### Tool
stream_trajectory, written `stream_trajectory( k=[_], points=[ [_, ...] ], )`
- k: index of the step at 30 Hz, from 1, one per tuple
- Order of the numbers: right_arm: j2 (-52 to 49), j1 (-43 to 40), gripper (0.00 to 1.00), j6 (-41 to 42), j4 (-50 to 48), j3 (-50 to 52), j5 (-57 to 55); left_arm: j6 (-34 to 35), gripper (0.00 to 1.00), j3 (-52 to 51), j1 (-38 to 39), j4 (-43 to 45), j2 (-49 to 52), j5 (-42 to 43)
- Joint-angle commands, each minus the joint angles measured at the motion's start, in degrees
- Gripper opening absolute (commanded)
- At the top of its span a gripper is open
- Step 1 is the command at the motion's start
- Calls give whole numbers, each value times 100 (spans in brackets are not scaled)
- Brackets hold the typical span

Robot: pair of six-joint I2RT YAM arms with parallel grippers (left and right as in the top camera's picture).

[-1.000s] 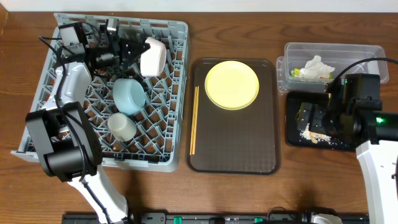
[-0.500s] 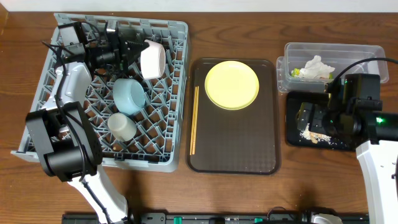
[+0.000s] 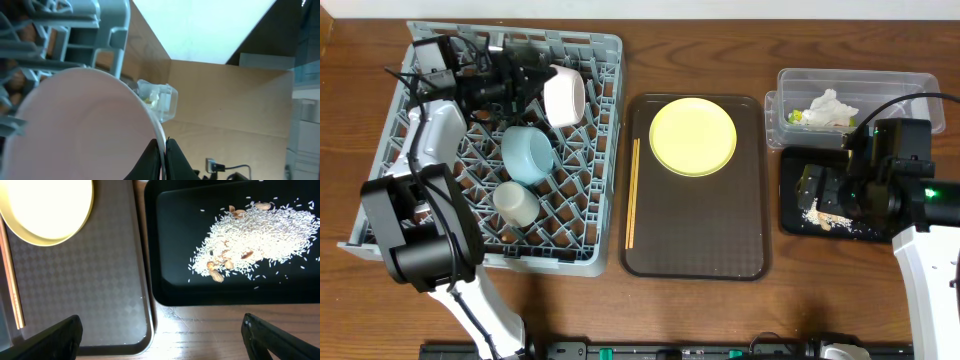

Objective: Sort waste into correct bins and load items into the dishwasher
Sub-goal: 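Lower the pink-white bowl into the rack and open the left gripper, then withdraw the left gripper from the rack toward the brown tray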

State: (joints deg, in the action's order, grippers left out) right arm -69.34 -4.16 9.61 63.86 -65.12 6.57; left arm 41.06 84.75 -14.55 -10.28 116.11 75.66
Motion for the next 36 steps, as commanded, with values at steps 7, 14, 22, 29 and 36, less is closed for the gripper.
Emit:
stream_trajectory(
  k=[7,14,22,29,36],
  points=[
    [55,-48,99,-46,4,-92,-33,-1335,29,-11,-310,-623,103,-417],
    [55,-48,99,-46,24,-92,-33,-2050,46,-9,-431,-1298,85,-1038],
    [55,-48,99,-46,22,-92,-35,-2124,55,-9,-619,-1075,-369,-1084],
    [55,-50,99,-46,20,-92,-188,-2708,70,-9,-184,-1729,-1711,-2509],
    [55,-50,99,-46,20,-92,-356,-3130,75,-9,1290,-3161,-2583,-5139]
  ],
)
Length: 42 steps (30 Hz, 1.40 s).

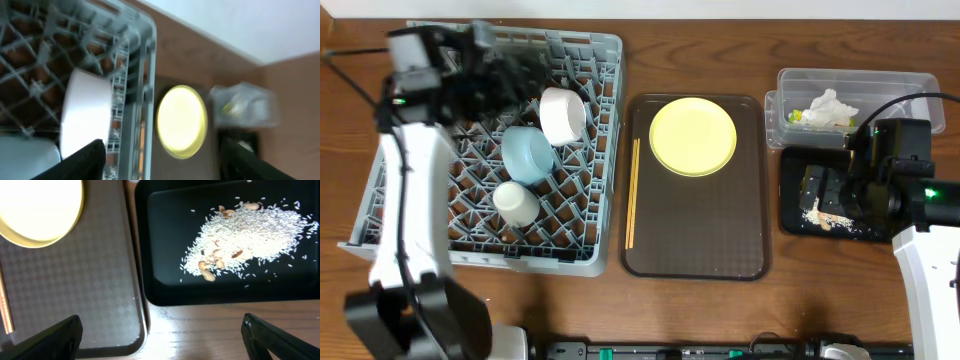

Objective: Sort waste into correct bins and load items into the dishwasher
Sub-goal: 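Withdraw the left gripper from the rack toward the brown tray, then grasp one wooden chopstick on the brown tray with the left gripper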

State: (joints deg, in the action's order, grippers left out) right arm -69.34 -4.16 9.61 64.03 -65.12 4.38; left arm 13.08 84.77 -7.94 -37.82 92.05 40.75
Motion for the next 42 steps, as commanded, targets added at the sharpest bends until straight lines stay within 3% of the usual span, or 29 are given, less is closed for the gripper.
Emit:
stream_trajectory(
  k=[1,5,10,19,27,42],
  points=[
    [55,-50,99,-46,2,-92,-138,-330,75,-11,804,-522,-214,-1762],
    [55,-50,99,-46,-4,-92,-136,-271,82,-15,1790,-1204,-229,-2422],
    [55,-48,99,-46,2,-92,-136,581,84,-83,2920,-1766,-92,-3222],
    [55,-50,99,-46,7,-92,-133,2129,83,-933,3871,-1438,155,-3845],
    [55,-48,99,-46,4,-92,-133,2015,74,-1613,4249,-450,588,-3847],
    [55,-48,99,-48,9,-92,-133,2020,72,-1633,4465,-83,1714,-3825]
  ],
)
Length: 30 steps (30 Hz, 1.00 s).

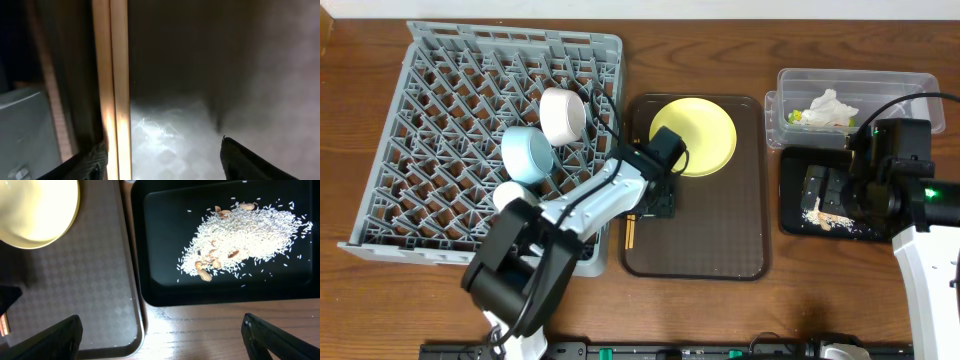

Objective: Sort waste into correct bins and load items into the dishwasher
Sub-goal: 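Grasp one wooden chopstick on the brown tray with the left gripper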

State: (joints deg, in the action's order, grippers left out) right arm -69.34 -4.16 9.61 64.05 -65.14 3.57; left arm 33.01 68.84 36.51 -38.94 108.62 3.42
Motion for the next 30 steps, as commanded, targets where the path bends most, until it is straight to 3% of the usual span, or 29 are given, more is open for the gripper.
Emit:
stream_trajectory(
  k=[1,10,16,30],
  points=[
    [55,-48,99,-48,9,-90,-52,26,72,-39,20,50,70,-92],
    [55,-48,99,-50,7,-90,-52,26,72,-37,22,46,138,-87],
    [55,-48,99,-50,9,-90,-55,-492,72,116,-17,46,-142,-136],
    [55,-48,99,-50,4,-90,-52,-490,73,-44,271,164,-299,-136]
  ],
)
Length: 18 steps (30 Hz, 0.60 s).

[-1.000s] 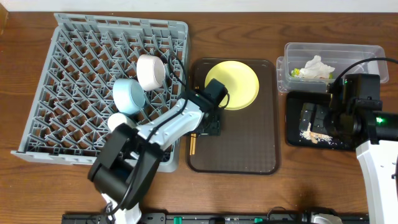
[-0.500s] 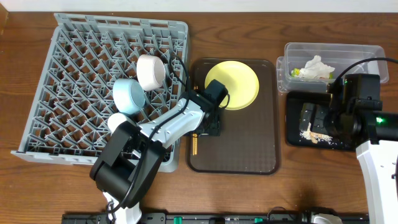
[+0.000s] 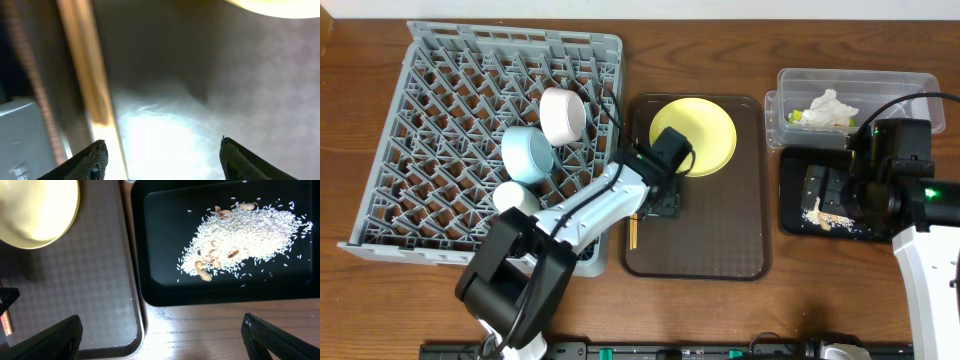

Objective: Sort waste into correct bins and load items into the dishwasher
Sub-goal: 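Grasp one wooden chopstick on the brown tray with the left gripper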

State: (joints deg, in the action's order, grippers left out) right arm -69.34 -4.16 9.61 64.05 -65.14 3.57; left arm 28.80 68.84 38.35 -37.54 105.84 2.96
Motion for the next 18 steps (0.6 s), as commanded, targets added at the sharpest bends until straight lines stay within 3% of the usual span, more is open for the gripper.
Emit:
stream_trajectory(
  k=[1,18],
  points=[
    [55,-48,99,-50,7,-90,-52,-66,73,-61,98,31,59,-87],
    [55,-48,99,-50,13,-90,-52,-66,73,-66,90,72,240,-546]
  ],
)
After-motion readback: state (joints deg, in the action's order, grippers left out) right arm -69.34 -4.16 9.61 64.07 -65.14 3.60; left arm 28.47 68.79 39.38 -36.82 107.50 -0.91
